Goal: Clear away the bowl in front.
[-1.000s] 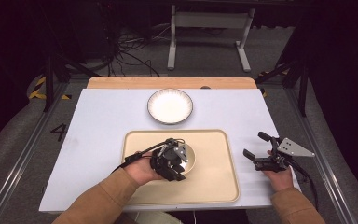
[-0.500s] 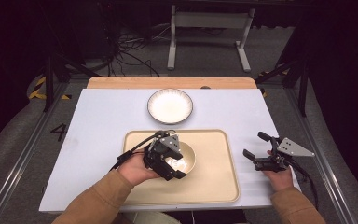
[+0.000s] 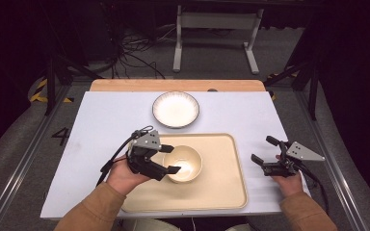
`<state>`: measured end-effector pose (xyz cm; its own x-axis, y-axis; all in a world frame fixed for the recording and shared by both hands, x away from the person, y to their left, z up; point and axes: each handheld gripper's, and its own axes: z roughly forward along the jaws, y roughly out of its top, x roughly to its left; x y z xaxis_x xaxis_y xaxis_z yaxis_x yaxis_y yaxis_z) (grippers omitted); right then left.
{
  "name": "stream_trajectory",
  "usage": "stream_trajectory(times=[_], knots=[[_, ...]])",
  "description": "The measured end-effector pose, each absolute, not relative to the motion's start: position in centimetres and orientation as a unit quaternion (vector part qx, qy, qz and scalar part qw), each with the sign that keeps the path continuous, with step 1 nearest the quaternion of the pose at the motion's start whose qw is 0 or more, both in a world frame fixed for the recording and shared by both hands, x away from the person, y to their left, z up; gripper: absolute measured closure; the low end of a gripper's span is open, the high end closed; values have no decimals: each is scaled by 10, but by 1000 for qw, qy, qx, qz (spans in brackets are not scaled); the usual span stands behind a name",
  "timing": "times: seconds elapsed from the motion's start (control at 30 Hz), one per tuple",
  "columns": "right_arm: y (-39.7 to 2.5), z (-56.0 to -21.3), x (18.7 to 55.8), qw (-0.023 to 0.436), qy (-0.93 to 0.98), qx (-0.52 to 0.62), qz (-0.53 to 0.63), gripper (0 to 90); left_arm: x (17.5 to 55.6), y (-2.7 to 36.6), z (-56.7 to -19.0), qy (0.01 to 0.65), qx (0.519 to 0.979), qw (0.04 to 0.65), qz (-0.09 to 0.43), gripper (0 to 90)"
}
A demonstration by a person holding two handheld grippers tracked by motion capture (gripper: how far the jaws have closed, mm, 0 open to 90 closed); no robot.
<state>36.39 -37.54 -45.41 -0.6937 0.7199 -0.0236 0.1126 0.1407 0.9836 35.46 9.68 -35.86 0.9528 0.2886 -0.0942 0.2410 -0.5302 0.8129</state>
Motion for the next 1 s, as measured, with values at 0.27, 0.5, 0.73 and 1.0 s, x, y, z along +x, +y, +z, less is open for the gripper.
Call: stream_trajectory(times=[0.27,0.5,0.73,1.0], knots=[[-376,-454,364,257,710,294,587,22,350,118,-359,173,857,483,46,265],[-376,-454,364,256,710,294,587,21,348,133,-362,189,839,507,52,217],[-376,-454,364,256,710,293,587,21,343,146,-366,202,830,514,75,154],[-376,-454,364,256,710,293,587,21,340,160,-378,221,817,524,97,66]])
